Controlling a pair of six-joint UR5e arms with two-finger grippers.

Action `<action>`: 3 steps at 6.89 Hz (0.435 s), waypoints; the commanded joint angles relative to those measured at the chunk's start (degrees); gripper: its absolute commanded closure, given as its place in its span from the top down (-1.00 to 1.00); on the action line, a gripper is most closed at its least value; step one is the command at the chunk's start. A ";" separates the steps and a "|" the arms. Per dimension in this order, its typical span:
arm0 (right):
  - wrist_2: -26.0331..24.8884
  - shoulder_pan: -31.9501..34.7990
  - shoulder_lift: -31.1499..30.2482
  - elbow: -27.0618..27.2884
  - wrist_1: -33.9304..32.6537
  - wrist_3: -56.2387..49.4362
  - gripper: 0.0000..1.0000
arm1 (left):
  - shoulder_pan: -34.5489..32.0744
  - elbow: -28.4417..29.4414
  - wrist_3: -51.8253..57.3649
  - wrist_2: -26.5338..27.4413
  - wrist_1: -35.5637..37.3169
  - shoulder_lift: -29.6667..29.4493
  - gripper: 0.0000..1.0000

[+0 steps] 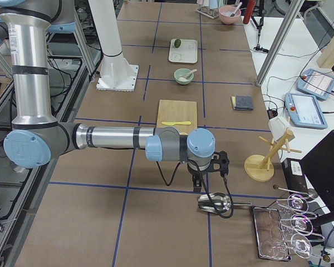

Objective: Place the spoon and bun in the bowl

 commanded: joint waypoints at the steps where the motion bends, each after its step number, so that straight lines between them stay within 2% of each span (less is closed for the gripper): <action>1: 0.00 0.00 0.03 0.01 -0.03 0.00 1.00 | 0.00 0.01 -0.60 -0.05 0.00 0.01 1.00; 3: 0.00 0.00 0.12 0.01 0.05 0.00 1.00 | -0.17 0.01 -5.31 -0.14 -0.18 -0.08 1.00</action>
